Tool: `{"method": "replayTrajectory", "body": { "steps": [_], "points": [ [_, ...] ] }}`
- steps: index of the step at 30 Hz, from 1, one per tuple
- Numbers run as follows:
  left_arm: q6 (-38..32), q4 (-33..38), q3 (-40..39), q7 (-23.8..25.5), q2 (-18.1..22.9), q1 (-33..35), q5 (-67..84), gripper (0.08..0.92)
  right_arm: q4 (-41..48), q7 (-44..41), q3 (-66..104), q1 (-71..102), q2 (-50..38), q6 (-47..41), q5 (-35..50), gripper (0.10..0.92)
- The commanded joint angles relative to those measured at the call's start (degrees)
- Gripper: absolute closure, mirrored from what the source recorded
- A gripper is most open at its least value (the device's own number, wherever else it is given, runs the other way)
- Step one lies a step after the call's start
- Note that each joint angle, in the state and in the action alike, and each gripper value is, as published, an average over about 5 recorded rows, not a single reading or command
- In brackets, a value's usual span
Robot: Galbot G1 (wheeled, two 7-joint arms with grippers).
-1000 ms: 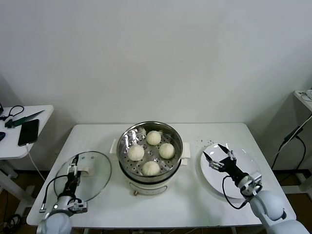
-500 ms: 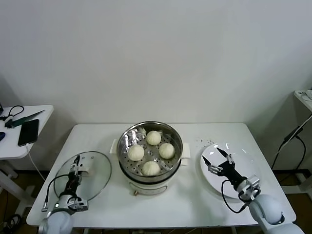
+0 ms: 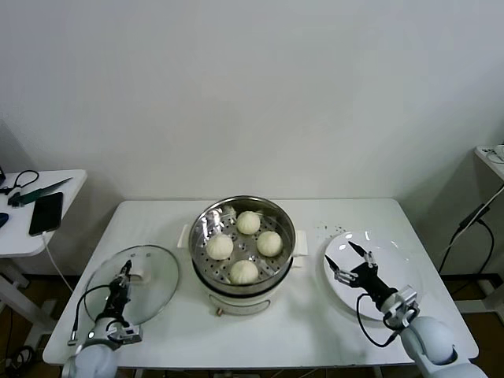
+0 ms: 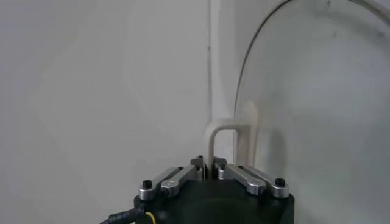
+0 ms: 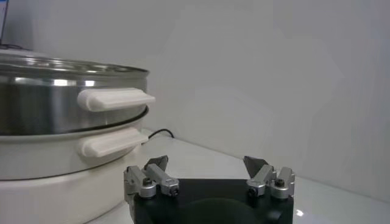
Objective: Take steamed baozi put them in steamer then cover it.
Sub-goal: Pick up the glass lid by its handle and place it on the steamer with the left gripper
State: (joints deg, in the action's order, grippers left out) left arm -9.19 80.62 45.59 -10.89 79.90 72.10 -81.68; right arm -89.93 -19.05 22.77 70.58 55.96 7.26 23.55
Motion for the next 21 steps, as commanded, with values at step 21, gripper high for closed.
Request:
{"method": "replayTrajectory", "body": {
  "steps": [21],
  "points": [
    [15.5,30.2,0.1,-3.7,-0.2,18.5,8.8,0.853,1.9,-0.5,1.0,-1.1,-0.4,0.6,-0.5,0.203]
  ]
}}
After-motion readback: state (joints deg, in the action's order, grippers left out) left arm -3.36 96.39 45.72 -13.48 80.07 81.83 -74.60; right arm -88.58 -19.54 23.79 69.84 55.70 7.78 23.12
